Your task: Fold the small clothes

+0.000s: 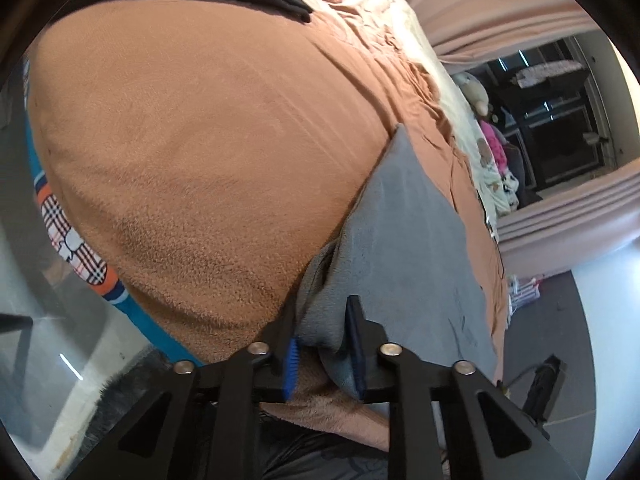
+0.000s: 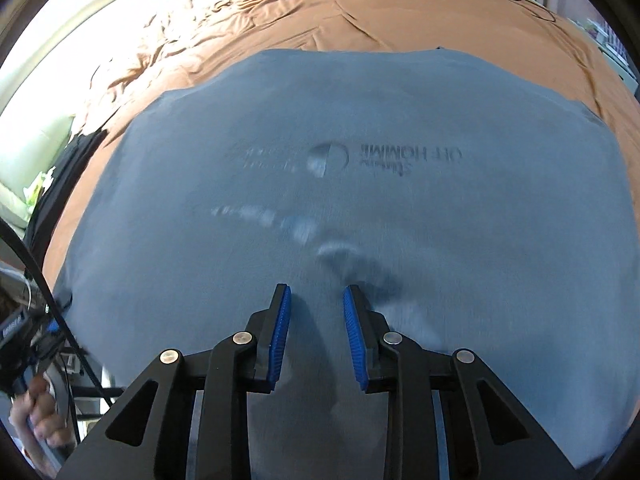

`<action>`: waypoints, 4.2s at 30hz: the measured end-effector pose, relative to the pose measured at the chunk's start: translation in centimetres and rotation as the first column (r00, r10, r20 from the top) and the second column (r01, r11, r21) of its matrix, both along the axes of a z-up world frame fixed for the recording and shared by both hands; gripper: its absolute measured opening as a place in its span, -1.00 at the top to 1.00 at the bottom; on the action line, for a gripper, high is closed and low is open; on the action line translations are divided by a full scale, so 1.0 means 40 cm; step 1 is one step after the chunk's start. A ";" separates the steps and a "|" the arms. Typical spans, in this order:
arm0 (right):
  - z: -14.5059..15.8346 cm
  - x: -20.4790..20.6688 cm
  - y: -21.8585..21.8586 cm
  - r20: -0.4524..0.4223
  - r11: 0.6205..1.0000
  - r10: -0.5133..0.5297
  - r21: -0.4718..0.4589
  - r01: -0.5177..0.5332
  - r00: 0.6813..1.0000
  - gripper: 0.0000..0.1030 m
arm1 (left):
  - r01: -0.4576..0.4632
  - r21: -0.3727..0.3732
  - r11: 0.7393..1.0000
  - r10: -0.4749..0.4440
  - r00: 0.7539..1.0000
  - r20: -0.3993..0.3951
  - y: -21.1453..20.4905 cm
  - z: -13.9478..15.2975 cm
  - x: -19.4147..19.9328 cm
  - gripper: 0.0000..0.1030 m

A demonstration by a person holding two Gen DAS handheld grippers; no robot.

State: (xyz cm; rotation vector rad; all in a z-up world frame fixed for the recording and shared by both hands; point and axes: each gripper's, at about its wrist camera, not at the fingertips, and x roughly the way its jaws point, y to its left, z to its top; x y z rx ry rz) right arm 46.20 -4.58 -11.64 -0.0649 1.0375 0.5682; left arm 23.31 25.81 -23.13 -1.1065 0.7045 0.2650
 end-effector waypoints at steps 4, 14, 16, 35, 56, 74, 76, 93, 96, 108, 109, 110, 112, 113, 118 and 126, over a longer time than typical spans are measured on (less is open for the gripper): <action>0.004 0.080 0.031 0.009 1.000 -0.025 -0.008 0.025 1.000 0.52 | -0.025 -0.023 0.999 0.025 1.000 -0.002 0.007 -0.009 -0.001 0.73; -0.002 0.225 0.107 0.023 0.998 -0.054 -0.039 0.055 0.998 0.52 | -0.072 -0.039 0.997 0.072 0.997 -0.016 0.000 -0.006 -0.002 0.73; 0.000 0.242 0.117 0.023 0.997 -0.055 -0.044 0.056 0.998 0.52 | -0.078 -0.047 0.996 0.077 0.997 -0.017 0.000 -0.007 -0.003 0.73; -0.022 0.431 0.223 0.036 0.991 -0.075 -0.106 0.079 0.996 0.52 | -0.065 -0.032 0.997 0.065 0.998 -0.016 -0.003 -0.008 0.005 0.75; 0.058 0.183 0.067 -0.044 0.999 0.023 0.030 -0.021 0.999 0.60 | 0.028 -0.156 0.987 0.010 0.971 0.238 0.009 0.086 -0.004 0.83; -0.033 -0.014 -0.135 -0.139 0.972 0.021 0.235 0.012 0.990 0.86 | 0.170 -0.138 0.976 -0.111 0.926 0.360 -0.036 0.216 0.059 0.83; -0.045 -0.032 -0.149 -0.144 0.967 0.013 0.253 0.024 0.990 0.87 | 0.191 -0.127 0.973 -0.132 0.919 0.370 -0.048 0.235 0.069 0.83; -0.119 -0.116 -0.169 -0.203 0.943 0.012 0.327 0.056 0.979 0.90 | 0.312 -0.054 0.949 -0.264 0.874 0.407 -0.156 0.394 0.169 0.83; -0.102 -0.112 -0.186 -0.210 0.941 0.017 0.335 0.056 0.978 0.90 | 0.343 -0.036 0.939 -0.300 0.863 0.406 -0.198 0.422 0.188 0.83; 0.042 -0.123 -0.393 -0.086 0.926 -0.072 0.365 0.099 0.994 0.57 | 0.481 0.042 0.876 -0.456 0.795 0.400 -0.384 0.495 0.296 0.83; 0.051 -0.144 -0.401 -0.075 0.924 -0.081 0.369 0.103 0.994 0.41 | 0.493 0.043 0.869 -0.468 0.789 0.398 -0.401 0.499 0.308 0.83; 0.063 -0.152 -0.416 -0.062 0.920 -0.093 0.375 0.109 0.994 0.09 | 0.506 0.044 0.861 -0.481 0.783 0.395 -0.419 0.499 0.319 0.83; 0.087 -0.175 -0.451 -0.033 0.912 -0.114 0.394 0.117 0.993 -0.11 | 0.528 0.050 0.848 -0.503 0.773 0.387 -0.453 0.501 0.339 0.83; 0.097 -0.185 -0.479 -0.026 0.907 -0.120 0.404 0.120 0.992 -0.11 | 0.539 0.053 0.841 -0.516 0.767 0.382 -0.470 0.500 0.348 0.83; 0.121 -0.218 -0.564 0.000 0.902 -0.171 0.401 0.157 0.985 -0.11 | 0.600 0.054 0.799 -0.577 0.736 0.355 -0.564 0.488 0.387 0.83; 0.124 -0.259 -0.667 -0.008 0.894 -0.213 0.403 0.198 0.977 -0.11 | 0.690 0.060 0.721 -0.673 0.678 0.295 -0.717 0.436 0.435 0.83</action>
